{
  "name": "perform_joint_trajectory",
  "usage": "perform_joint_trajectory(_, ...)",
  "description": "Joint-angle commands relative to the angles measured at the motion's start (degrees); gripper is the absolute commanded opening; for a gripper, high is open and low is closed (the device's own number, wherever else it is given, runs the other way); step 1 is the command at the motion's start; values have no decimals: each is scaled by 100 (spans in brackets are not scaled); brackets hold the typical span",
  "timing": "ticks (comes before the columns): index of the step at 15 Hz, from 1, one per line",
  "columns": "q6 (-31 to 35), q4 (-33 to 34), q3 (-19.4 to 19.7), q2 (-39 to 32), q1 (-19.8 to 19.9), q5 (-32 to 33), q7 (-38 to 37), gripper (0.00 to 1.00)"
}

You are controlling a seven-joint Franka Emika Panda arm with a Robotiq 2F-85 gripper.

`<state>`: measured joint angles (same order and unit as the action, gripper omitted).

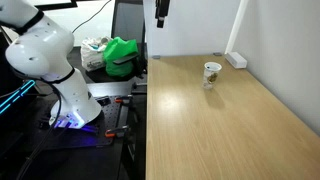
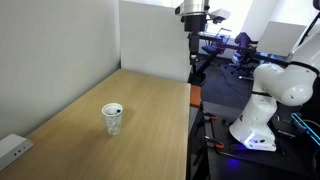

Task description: Take the green marker out of the cup and place it on the table

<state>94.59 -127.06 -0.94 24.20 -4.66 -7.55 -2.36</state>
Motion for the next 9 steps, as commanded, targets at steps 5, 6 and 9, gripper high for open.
perform_joint_trajectory(5,-18,15,-66,-4,81,-23,25,100)
perform_joint_trajectory(6,-18,15,-66,-4,81,-23,25,100)
perform_joint_trajectory(9,45,29,-64,-35,53,34,187,100)
